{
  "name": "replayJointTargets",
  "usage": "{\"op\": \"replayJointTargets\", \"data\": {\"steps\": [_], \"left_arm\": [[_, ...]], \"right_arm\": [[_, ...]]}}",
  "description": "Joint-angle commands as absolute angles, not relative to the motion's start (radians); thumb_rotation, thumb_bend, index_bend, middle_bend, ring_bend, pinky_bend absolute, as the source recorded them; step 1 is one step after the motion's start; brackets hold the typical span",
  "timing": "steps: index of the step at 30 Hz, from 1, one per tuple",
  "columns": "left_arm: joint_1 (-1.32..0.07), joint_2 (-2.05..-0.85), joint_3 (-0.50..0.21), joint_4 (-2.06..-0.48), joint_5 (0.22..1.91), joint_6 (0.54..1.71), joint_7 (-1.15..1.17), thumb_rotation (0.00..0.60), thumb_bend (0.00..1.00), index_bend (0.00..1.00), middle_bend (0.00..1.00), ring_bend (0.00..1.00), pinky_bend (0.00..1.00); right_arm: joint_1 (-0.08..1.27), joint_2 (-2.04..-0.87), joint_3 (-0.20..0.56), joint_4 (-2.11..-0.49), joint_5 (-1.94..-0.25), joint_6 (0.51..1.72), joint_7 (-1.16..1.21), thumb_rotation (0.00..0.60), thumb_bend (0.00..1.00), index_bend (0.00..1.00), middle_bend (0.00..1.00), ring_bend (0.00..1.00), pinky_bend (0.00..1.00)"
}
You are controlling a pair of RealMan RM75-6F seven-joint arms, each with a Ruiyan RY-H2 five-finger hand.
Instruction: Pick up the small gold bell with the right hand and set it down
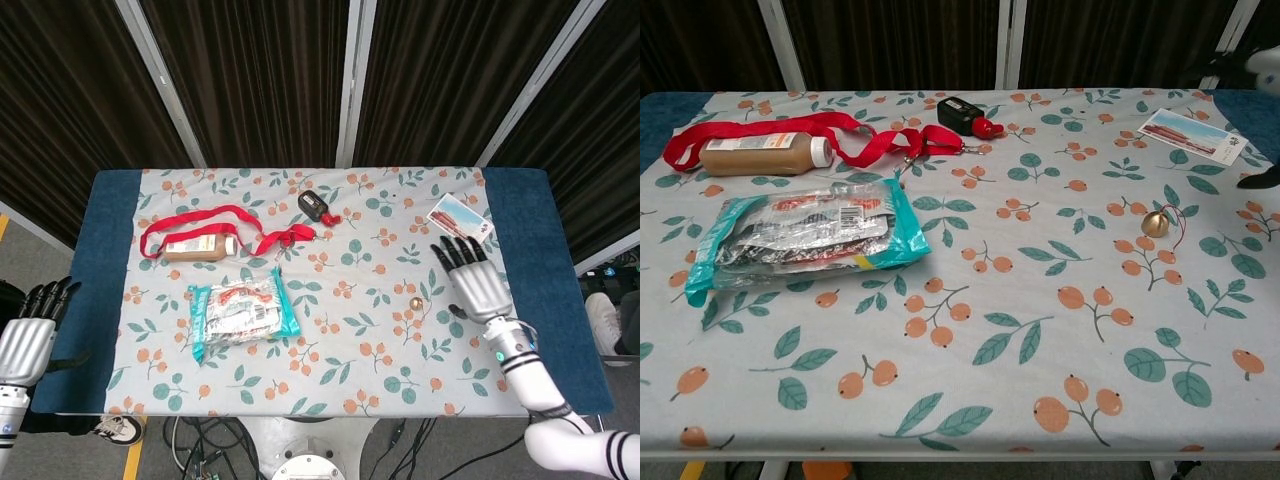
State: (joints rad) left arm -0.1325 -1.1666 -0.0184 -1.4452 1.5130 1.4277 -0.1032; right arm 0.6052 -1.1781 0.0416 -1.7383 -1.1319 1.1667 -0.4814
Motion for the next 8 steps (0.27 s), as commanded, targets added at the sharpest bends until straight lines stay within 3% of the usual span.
{"op": "replayJointTargets", "data": {"steps": [1,4,8], "left_arm": [[-0.133,-1.171,-0.026,-1.445,1.519,1.445,-0.096,0.6,0.05,0.01,0.0,0.0,0.0],[-0.13,-1.181,-0.033,-1.433,1.531,1.473,-0.086,0.6,0.05,0.01,0.0,0.0,0.0],[-0.132,-1.174,-0.037,-1.442,1.531,1.476,-0.07,0.6,0.05,0.01,0.0,0.0,0.0]], "right_arm": [[0.382,-1.074,-0.021,-1.76,-1.319,1.456,-0.308,0.6,0.03,0.0,0.0,0.0,0.0],[0.29,-1.105,-0.043,-1.639,-1.381,1.557,-0.158,0.6,0.03,0.0,0.0,0.0,0.0],[0.221,-1.156,-0.053,-1.513,-1.353,1.565,-0.091,0.6,0.02,0.0,0.0,0.0,0.0]]}}
